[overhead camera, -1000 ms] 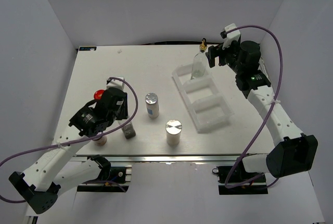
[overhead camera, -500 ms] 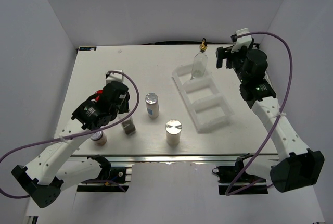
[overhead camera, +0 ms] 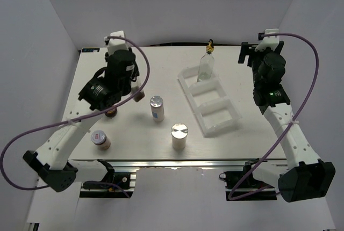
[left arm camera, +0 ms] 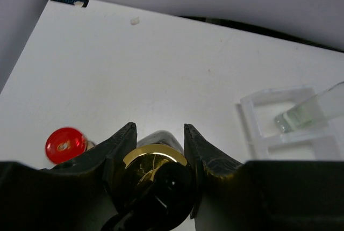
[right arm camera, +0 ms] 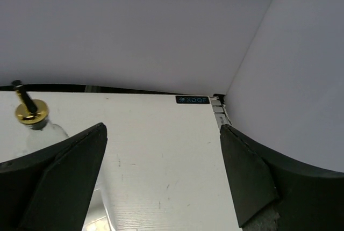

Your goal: Organize the condiment bottles

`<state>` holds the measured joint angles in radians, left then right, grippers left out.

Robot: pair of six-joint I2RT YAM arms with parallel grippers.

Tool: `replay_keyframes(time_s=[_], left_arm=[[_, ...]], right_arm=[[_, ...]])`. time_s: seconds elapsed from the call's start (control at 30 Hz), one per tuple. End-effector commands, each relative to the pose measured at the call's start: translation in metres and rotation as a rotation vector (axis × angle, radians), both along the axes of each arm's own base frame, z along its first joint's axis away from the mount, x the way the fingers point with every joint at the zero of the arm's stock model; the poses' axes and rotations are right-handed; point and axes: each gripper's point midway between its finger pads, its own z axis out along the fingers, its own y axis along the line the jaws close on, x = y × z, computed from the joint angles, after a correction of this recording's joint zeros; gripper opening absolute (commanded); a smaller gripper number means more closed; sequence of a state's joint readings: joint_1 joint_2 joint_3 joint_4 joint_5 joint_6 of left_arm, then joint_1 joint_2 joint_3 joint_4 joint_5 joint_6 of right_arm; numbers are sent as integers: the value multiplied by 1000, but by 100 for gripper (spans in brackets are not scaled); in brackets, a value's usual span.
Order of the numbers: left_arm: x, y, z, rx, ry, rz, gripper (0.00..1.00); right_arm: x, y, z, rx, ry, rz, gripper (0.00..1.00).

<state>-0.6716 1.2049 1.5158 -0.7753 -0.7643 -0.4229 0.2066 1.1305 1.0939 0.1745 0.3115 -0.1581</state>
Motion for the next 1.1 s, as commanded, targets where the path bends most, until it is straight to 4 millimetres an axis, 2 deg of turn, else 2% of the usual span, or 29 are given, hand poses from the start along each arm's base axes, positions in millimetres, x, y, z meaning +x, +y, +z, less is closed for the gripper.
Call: replay_keyframes(time_s=[0.0,0.03,0.07,0.13,0.17,0.2,0.23,0.27,0.37,0.4,0.43,0.47,0.5,0.53,0.63,0.8,0.83,0.87,0.97,1.0,1.03,1.07], left_arm=[[34,-30,52,-42,-157,-50,0],[40,-37,66,-55,-181,-69,0],[57,-52,54,-15,-149,-88,0],[72,-66,57,-5,-153,-103,0],[78,-71,70,-2,-176,-116,0],[93,-86,59,18,-160,-136,0],[99,-97,58,17,-159,-173,0],[112,-110,60,23,-167,-194,0],[128,-133,63,24,-178,-251,0],[134,-139,75,3,-213,-262,0],[145,-152,62,9,-199,-281,0],[148,-165,60,0,-205,-333,0],[153,-172,68,-24,-234,-349,0],[161,-183,56,-22,-219,-367,0],[172,-203,54,-51,-228,-417,0],[174,-226,52,-111,-253,-498,0],[177,-231,37,-112,-236,-511,0],[177,-236,39,-138,-257,-524,0],[180,-247,29,-145,-245,-538,0],[184,-251,16,-136,-224,-542,0],[186,-255,13,-138,-219,-559,0],[186,-258,10,-138,-214,-569,0]], right_arm=[[2,-30,15,40,-42,-128,89],[3,-37,13,49,-35,-163,89],[4,-49,8,62,-21,-225,90],[4,-66,7,101,-27,-281,89],[2,-73,6,115,-27,-303,89],[1,-78,6,124,-31,-315,89],[0,-85,6,129,-35,-333,89],[-2,-87,7,131,-37,-340,90],[-5,-93,8,109,-40,-359,89],[-5,-94,8,107,-43,-362,89],[-4,-96,7,103,-39,-367,89],[-4,-97,7,100,-39,-369,89],[-5,-98,7,96,-39,-372,89],[-3,-99,5,92,-34,-373,89],[-2,-102,3,75,-28,-377,89],[3,-104,-2,63,-16,-365,89],[5,-104,-6,60,-9,-357,89],[7,-101,-6,62,-14,-342,89],[12,-97,-10,73,-2,-317,90],[14,-96,-12,73,3,-312,89],[15,-95,-14,70,9,-308,89],[15,-105,-14,70,10,-329,89]])
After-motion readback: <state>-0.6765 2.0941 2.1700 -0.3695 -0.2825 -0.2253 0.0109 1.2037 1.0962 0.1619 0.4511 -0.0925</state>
